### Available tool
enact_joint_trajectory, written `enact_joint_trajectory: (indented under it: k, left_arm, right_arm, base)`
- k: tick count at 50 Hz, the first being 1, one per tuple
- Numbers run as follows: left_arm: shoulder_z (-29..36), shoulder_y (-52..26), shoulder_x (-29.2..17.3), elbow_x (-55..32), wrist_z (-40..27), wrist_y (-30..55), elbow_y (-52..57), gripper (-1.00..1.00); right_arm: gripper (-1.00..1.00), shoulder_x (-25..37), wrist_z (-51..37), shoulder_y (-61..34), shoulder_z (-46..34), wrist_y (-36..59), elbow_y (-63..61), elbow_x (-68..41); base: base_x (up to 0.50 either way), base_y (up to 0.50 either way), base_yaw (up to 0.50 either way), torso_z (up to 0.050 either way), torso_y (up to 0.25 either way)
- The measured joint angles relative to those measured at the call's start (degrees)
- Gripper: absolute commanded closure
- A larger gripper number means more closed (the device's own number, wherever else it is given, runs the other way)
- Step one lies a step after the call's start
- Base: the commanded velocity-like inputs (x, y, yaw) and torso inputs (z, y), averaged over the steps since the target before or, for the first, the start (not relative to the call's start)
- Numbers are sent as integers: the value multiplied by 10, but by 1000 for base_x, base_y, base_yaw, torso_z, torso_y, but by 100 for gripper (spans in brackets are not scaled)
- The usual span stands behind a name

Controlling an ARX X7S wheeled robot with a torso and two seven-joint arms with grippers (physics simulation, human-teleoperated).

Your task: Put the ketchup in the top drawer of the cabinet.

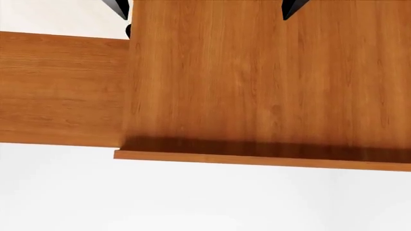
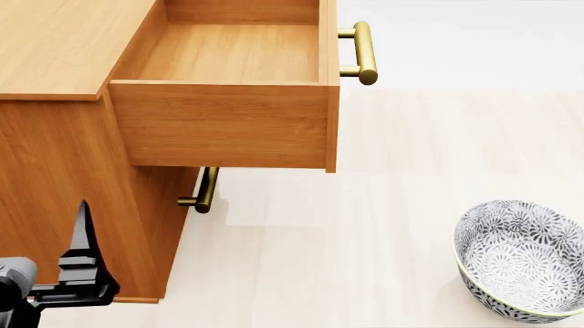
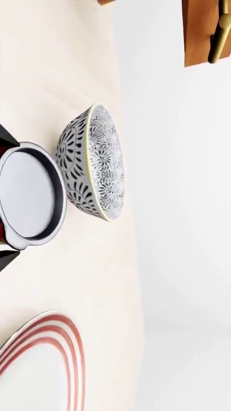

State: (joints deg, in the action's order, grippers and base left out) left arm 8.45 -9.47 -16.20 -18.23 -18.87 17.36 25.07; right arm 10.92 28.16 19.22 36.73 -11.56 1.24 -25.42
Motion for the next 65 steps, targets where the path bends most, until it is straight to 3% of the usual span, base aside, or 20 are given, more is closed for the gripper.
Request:
enact_joint_trajectory:
  k: [29,46,65]
  left_arm:
    - [0,-1,-8,-14,1,-6,3,-100]
    - [0,-3,-12,-19,0,-9,-1,-100]
    - [2,-5,-17,-23,-5,-4,5,-100]
  right_arm:
    - [100,62,-116,12,16,162,-227,-30]
    - [100,159,-252,-42,41,358,-382,-105]
    - [100,288,-378,-166,71,530,-453,-254]
  base:
    - [0,0,0,0,0]
    - [0,0,0,0,1]
    - [0,0,0,0,0]
